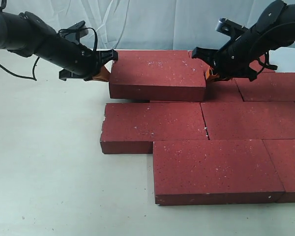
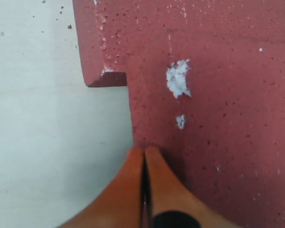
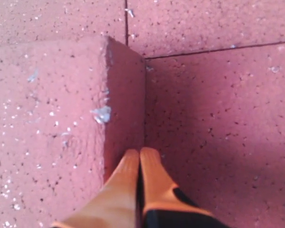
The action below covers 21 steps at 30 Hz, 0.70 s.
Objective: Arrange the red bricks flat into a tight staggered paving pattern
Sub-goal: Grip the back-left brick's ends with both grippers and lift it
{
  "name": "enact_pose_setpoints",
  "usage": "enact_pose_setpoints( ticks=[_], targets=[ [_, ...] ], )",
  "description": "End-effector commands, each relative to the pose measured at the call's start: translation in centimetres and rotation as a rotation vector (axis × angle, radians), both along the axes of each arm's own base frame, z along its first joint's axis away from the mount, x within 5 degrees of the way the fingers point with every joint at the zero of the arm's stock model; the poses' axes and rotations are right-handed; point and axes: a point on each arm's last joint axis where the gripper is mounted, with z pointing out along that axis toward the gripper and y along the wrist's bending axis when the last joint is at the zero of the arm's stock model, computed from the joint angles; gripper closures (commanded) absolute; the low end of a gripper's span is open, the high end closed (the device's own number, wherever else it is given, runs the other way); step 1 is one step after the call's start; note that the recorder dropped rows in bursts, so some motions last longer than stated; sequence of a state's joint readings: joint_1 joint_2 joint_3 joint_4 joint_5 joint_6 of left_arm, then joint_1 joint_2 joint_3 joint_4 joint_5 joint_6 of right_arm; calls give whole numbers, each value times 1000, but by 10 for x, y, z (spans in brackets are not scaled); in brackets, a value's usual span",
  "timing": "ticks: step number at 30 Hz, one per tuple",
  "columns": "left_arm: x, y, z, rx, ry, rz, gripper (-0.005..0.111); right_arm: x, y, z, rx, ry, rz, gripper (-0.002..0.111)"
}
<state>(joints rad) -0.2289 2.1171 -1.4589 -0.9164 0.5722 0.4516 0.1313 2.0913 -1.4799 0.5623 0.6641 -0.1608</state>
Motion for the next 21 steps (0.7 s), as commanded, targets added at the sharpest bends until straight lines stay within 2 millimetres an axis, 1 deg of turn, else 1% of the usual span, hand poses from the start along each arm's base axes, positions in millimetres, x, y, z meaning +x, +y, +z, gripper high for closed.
enact_pose_setpoints(
  ticks=[1,6,10,13,16,21],
  targets=[
    [0,-4,14,-39,-8,-13,107,-1,5,4,55,0,36,109],
    [-3,1,39,-33,-55,-36,107,-3,6,11,71,-2,40,109],
    [-7,7,57,6,-101,-58,107,-6,8,26,96,-17,42,109],
    [-11,10,64,13,-93,-70,107,-10,13,36,113,-27,56,109],
    [-15,13,71,30,-92,-95,107,-16,26,45,113,-48,103,109],
    [-23,21,76,110,-56,-108,107,-25,58,56,113,-98,164,109]
  ],
)
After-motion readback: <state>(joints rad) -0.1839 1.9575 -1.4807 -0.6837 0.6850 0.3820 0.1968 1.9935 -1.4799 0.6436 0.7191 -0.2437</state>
